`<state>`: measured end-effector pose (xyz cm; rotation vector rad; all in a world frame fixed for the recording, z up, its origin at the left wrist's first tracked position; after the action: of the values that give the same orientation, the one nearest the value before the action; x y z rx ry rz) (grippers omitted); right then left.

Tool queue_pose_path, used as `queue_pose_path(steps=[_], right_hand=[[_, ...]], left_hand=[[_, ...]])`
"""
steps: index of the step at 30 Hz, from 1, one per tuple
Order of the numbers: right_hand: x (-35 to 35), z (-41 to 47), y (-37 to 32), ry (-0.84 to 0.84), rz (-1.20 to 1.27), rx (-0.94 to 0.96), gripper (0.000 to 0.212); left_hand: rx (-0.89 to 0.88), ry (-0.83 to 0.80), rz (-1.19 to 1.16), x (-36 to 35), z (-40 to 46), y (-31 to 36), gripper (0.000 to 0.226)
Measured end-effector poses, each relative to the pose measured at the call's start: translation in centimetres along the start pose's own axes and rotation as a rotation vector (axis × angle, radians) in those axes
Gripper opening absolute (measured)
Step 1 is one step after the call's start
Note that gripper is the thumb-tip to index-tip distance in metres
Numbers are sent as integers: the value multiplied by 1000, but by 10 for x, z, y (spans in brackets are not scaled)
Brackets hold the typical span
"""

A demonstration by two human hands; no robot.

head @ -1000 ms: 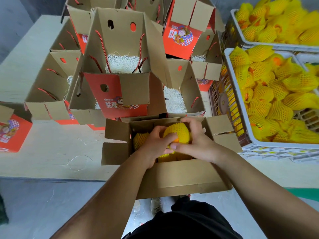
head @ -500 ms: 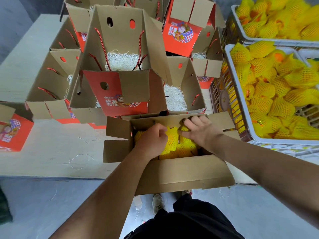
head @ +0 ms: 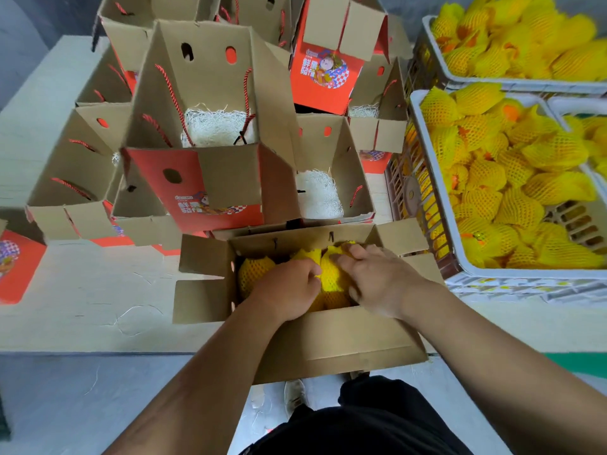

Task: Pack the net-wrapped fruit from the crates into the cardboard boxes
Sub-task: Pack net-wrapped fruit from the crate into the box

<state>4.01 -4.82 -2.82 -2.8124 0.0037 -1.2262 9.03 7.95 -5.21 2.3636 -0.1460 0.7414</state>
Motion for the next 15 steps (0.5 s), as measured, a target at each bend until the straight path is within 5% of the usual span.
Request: queue_pose_path(steps=[4, 9, 12, 15], right_hand=[[16, -33, 26, 207, 152, 77, 50], [42, -72, 109, 551, 553, 197, 27], [45, -80, 181, 601, 561, 103, 28], [33, -71, 262, 471, 535, -61, 40]], left_hand=[[127, -141, 101, -16, 6, -9, 25], [216, -88, 264, -13, 18, 6, 24], [177, 80, 181, -3, 27, 53, 18], [-49, 312, -10, 14, 37, 133, 9]])
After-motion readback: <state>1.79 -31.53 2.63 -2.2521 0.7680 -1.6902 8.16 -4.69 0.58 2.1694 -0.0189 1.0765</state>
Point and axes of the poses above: each hand's wrist, its own z-axis towards the middle knuckle, its own x-axis out of the back of the hand, y = z × x, the point moved 9 cm from there along z, towards the middle knuckle, and after that the axes turned 15 degrees about -y, right-handed, at the moved point
